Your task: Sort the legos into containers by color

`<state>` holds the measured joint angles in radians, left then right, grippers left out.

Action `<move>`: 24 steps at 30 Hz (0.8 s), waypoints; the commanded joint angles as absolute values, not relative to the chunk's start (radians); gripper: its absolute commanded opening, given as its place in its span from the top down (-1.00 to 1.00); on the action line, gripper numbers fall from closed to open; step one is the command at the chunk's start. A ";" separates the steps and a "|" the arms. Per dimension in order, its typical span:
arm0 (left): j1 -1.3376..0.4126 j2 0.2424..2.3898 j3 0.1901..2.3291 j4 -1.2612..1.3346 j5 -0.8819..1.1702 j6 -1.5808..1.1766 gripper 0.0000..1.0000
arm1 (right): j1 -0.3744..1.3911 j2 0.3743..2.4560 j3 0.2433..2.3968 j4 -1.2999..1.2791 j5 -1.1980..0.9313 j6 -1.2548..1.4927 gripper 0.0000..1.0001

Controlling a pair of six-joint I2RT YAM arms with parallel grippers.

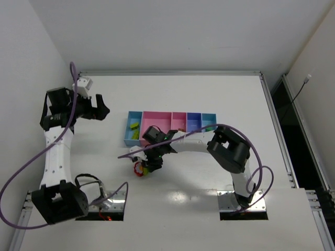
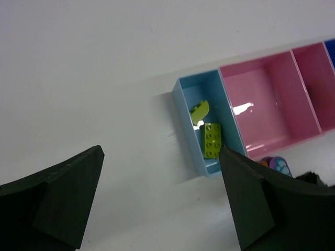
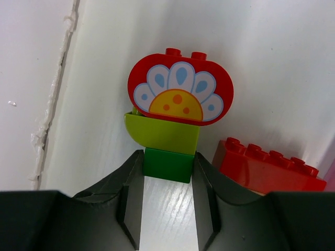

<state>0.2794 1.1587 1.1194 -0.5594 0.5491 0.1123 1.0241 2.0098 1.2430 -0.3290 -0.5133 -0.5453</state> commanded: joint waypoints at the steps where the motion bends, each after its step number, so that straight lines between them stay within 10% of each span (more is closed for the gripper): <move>1: 0.308 1.032 1.080 -0.595 0.686 0.215 -0.98 | 1.017 1.931 1.212 -0.302 -0.505 -0.541 1.00; 11: 0.318 1.072 1.222 -1.272 0.888 0.757 -0.98 | 0.999 1.669 1.046 -0.313 -0.454 -0.522 1.00; 17: 0.245 1.155 1.232 -1.305 0.888 0.765 -0.55 | 0.989 1.560 0.925 -0.253 -0.339 -0.566 1.00; 24: -0.075 1.319 1.261 -1.305 0.982 0.707 -0.94 | 1.000 1.496 0.873 -0.054 -0.155 -0.563 1.00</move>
<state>0.0250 1.2675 1.2152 -1.2812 0.8906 0.6983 0.9970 1.5406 0.8684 -0.2142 -0.2638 -0.5568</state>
